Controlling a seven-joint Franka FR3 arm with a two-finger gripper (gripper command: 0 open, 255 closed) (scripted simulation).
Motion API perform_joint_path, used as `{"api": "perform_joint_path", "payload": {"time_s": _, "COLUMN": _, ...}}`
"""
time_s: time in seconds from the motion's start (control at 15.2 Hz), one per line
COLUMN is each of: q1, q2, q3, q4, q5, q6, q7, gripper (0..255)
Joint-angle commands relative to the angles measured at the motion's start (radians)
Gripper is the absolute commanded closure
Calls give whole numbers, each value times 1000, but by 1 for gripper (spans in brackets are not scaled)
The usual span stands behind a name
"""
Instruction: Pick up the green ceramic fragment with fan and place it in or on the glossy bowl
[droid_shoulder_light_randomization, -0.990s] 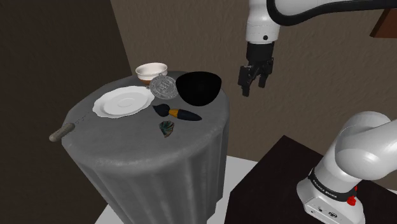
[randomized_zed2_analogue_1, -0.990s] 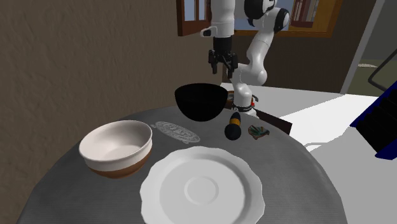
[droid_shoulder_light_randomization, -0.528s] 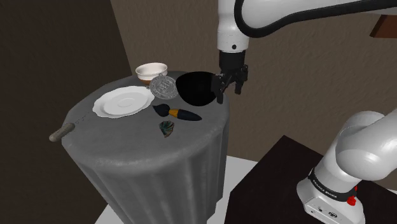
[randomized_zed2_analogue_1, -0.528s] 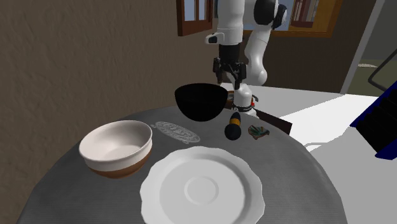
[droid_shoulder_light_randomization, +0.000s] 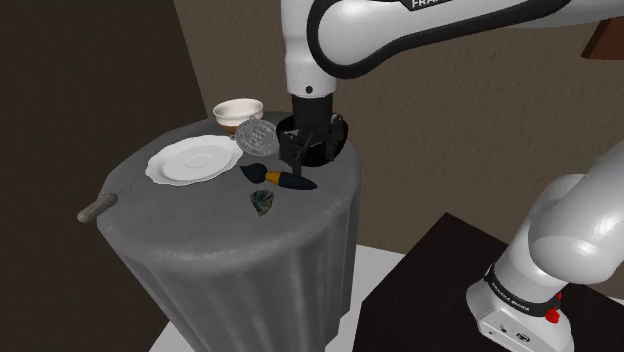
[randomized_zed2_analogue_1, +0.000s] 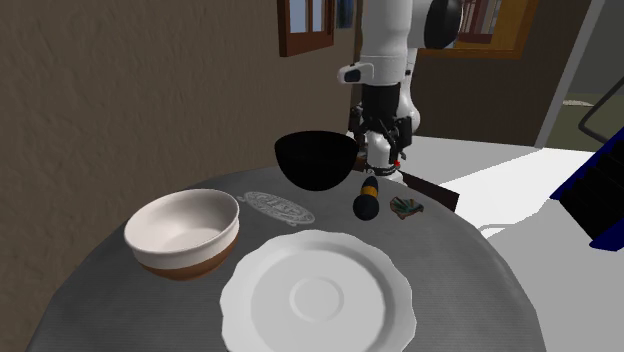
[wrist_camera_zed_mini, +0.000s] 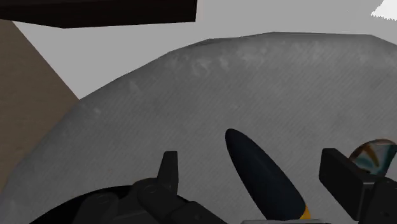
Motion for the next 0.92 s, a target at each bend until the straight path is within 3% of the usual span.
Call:
{"api": "perform_joint_path", "payload": {"time_s": 0.0, "q1": 6, "q2": 74, "q3": 29, "q4": 62, "q5": -24, "q6": 15, "q7": 44, "gripper": 0}}
{"api": "perform_joint_path", "payload": {"time_s": 0.53, "q1": 79, "q2": 384, "q3": 110, "q4": 354, "q5": -180, "q6": 26, "q7": 226, "gripper": 0}}
{"api": "perform_joint_path", "payload": {"time_s": 0.86, "q1": 81, "q2": 391, "q3": 108, "q4": 295, "q5": -184, "q6": 91, "q7": 229, "gripper": 0}}
